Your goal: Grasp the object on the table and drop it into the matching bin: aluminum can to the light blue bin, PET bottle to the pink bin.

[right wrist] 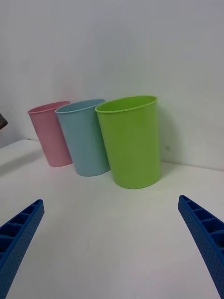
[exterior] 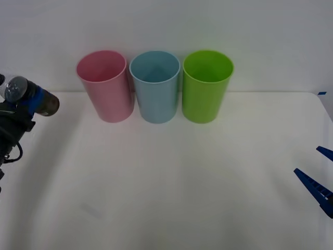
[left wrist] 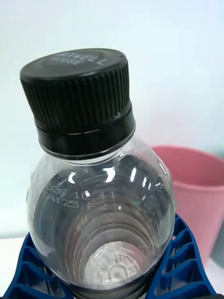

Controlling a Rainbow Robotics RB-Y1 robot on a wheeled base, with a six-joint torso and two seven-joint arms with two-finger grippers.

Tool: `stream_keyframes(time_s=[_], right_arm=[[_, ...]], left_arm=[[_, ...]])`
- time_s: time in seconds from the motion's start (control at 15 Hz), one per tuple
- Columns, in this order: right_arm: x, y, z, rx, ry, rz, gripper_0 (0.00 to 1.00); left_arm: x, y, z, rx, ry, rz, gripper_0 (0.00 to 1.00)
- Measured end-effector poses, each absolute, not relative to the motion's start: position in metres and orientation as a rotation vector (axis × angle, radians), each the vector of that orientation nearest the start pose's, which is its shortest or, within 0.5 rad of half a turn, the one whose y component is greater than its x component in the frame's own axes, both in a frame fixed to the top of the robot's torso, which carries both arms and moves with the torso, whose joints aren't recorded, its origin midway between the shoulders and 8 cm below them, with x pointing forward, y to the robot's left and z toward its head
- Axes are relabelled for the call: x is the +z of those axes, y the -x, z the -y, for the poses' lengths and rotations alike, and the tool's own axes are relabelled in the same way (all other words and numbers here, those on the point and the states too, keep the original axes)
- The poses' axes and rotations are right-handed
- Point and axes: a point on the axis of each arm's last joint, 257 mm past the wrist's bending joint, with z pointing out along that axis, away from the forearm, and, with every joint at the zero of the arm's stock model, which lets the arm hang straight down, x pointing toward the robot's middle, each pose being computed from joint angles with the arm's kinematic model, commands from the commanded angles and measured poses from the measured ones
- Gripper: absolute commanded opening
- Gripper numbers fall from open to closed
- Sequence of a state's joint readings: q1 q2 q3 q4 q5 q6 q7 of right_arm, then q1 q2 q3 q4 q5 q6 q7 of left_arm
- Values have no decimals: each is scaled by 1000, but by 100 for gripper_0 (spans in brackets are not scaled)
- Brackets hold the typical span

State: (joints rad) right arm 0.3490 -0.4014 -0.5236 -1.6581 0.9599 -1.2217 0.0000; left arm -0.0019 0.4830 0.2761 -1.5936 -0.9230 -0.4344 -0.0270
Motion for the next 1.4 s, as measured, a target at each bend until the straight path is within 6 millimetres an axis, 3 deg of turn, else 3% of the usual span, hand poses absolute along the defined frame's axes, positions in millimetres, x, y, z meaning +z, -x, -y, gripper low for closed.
stream_keyframes(time_s=[0.4,0.53,0.8,1.13,1.4], right_arm=[[-169,-342,330,567,465,-1441,100],[-169,-342,330,567,465,-1441,100],[-169,-342,330,567,465,-1441,100],[-169,-342,330,567,465,-1441,100],[-169,-342,330,567,465,-1441,100]], left_arm=[[-28,-531,-379,-369,-68,-1305,0],[-11,-541,-376,-360,-70,-1292,0],[18,-571,-352,-352,-74,-1292,0],[27,-615,-323,-334,-122,-1322,0],[28,-638,-297,-321,-186,-1344,0]])
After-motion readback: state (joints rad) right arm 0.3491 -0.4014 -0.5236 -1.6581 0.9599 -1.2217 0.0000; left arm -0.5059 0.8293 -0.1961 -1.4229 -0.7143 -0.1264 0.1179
